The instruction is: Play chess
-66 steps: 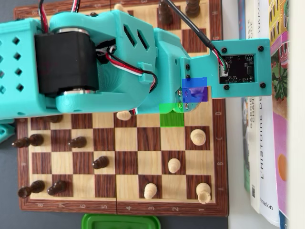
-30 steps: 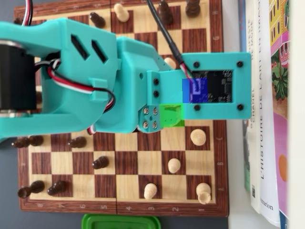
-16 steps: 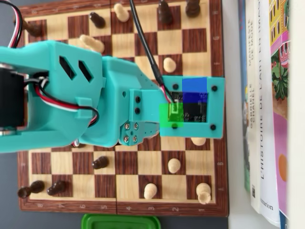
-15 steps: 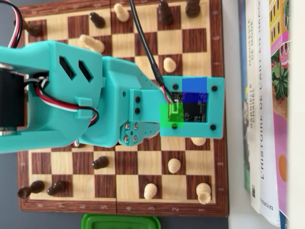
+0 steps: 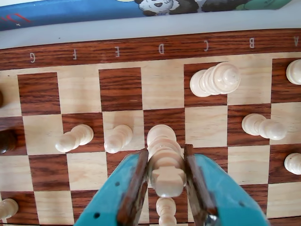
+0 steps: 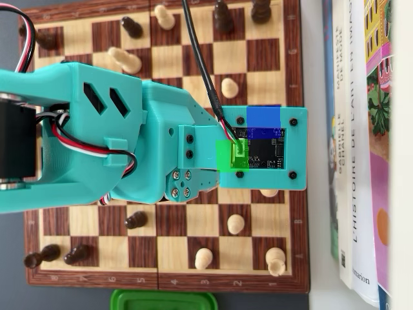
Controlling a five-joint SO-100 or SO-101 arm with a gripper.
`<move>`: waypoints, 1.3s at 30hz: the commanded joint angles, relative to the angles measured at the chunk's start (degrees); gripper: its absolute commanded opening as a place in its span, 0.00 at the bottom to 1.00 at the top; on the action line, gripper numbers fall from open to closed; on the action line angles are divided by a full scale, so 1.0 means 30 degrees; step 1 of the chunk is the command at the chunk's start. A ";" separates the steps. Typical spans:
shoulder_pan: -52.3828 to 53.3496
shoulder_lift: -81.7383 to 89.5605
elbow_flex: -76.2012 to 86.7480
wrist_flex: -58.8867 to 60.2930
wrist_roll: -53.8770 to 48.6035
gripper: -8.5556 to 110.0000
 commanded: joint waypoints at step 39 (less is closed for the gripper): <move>0.0029 -0.0615 -0.0469 -0.0996 -0.0645 0.15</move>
